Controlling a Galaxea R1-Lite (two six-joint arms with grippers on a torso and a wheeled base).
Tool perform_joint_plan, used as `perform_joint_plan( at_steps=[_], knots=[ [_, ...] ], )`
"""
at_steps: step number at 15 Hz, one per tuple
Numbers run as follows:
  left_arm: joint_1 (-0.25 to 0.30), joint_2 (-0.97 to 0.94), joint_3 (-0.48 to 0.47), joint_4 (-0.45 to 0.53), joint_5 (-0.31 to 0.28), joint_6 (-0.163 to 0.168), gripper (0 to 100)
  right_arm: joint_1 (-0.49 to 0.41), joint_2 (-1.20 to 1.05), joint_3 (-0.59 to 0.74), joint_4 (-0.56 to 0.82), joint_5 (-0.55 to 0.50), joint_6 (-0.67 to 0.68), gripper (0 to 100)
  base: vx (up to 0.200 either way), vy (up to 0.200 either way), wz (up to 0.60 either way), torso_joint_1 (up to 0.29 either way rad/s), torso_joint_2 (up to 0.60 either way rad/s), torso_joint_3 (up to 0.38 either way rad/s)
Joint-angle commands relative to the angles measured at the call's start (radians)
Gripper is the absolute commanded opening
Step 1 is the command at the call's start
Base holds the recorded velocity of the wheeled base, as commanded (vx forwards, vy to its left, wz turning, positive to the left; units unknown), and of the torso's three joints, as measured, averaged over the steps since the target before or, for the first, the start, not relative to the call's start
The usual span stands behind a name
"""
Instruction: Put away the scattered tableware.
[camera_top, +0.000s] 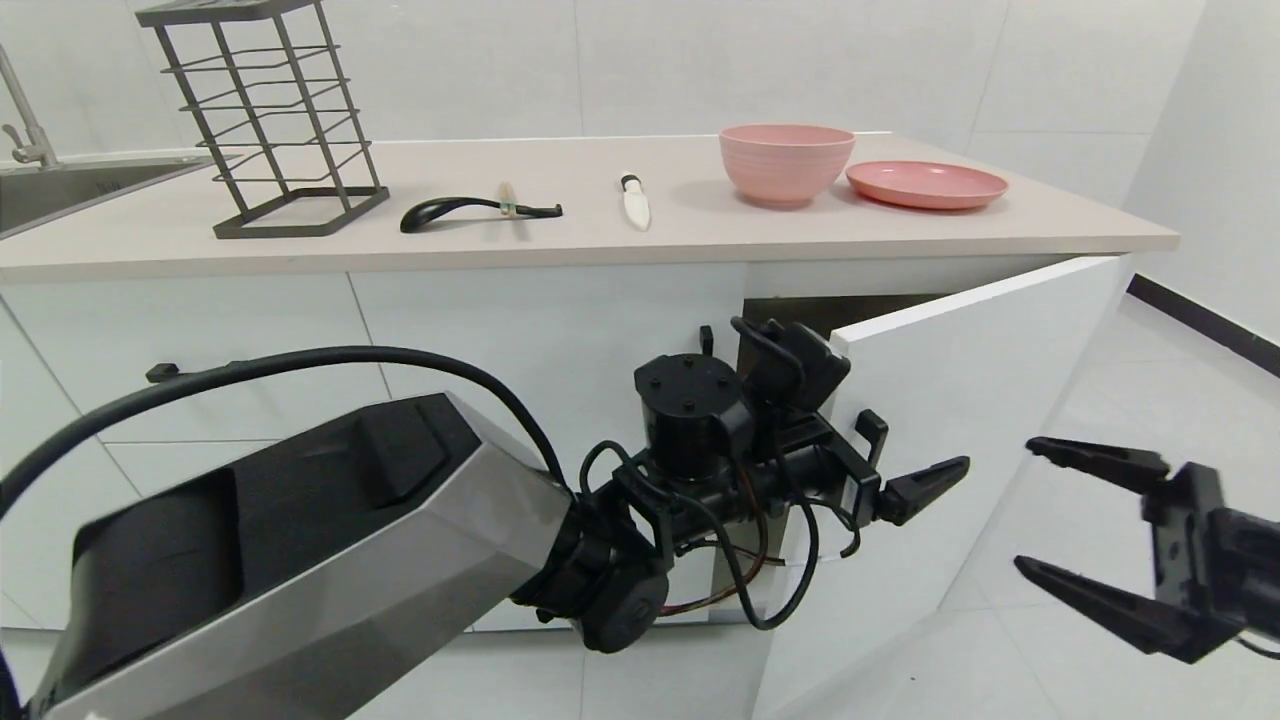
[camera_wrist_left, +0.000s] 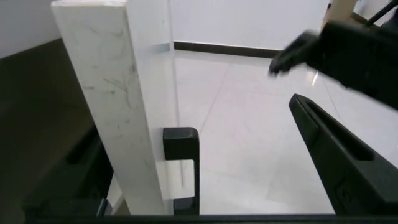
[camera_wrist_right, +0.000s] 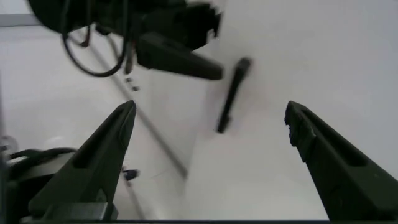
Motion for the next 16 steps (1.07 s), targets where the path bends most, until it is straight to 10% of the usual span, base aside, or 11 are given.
perform_joint_plan(
  at_steps=[1,12,16],
  knots=[
    [-0.067,-0.003,0.000,-0.008,0.000,-0.002,100,-0.223,-0.337,-0.006,0.004,-0.015,0.006,100,0.000,0.000,0.00,0.000,0.00,0.000],
    [-0.222,0.063,-0.029,-0.091,-0.006,-0.035,100,-0.186,-0.680,-0.164,-0.001,-0.015,0.002,100,0.000,0.000,0.00,0.000,0.00,0.000],
    [-0.292,0.184,-0.185,-0.090,0.024,-0.069,100,-0.203,-0.719,-0.184,0.002,-0.016,0.002,100,0.000,0.000,0.00,0.000,0.00,0.000]
  ],
)
